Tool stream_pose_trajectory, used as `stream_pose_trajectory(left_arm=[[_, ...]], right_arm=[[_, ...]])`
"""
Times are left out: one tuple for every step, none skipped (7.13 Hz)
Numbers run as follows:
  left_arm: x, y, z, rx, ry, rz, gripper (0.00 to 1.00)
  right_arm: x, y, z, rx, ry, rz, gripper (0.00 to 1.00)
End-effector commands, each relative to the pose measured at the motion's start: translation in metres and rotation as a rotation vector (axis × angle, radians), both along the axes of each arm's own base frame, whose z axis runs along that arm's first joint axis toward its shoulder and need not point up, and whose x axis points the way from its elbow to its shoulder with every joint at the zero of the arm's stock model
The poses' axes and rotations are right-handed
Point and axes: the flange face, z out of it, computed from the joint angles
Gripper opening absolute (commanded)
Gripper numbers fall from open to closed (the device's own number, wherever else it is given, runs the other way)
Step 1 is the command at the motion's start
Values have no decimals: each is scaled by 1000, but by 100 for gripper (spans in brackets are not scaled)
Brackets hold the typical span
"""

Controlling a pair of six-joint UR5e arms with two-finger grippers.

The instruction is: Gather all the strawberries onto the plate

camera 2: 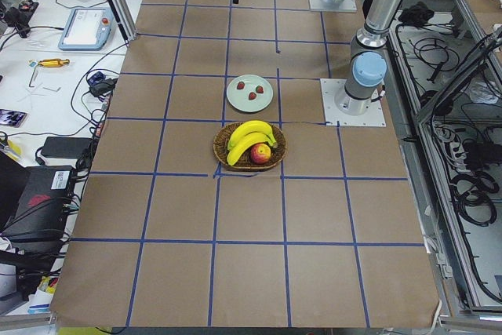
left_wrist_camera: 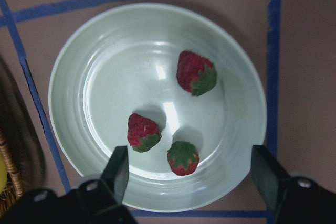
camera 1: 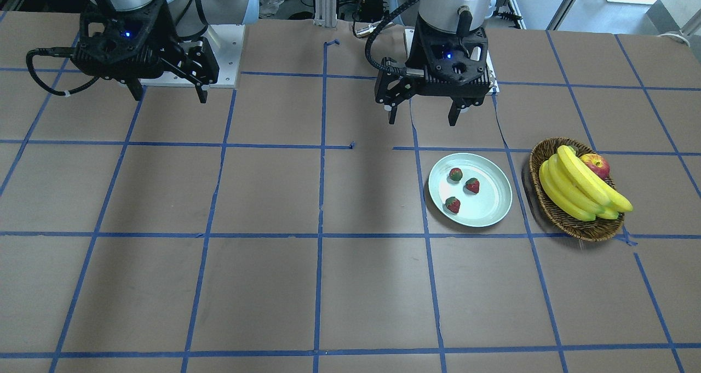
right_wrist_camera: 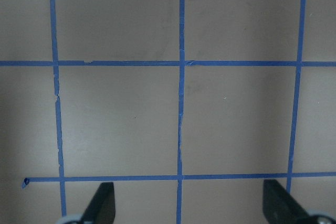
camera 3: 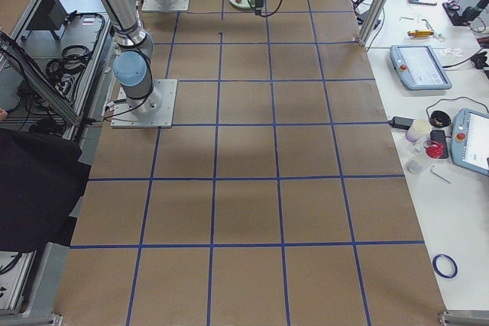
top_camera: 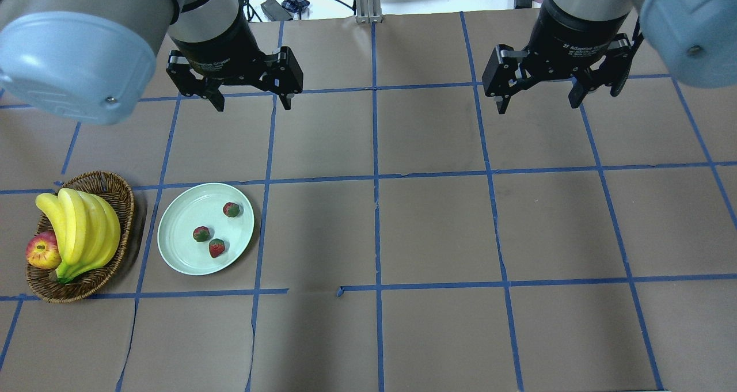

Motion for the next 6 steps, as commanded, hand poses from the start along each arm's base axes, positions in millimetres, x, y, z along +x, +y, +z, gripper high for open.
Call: stream_pose_trajectory(left_arm=[[-2, 2, 7, -29, 20, -149, 100], [8, -4, 10, -55, 22, -136, 100], [22, -10, 10, -56, 18, -110, 100], [26, -8, 13, -59, 13, -103, 100], [30, -9, 13, -55, 10, -90, 100], [38, -12, 12, -51, 6, -70, 100]], right_arm=[[0, 0, 1, -3, 1, 0, 100], [-1, -1, 3, -6, 1, -1, 100], [-1, -1, 3, -6, 1, -1, 100], [-1, -1, 4, -9, 1, -3, 100], [-2, -1, 5, -9, -1, -3, 100], [-2, -1, 5, -9, -1, -3, 100]])
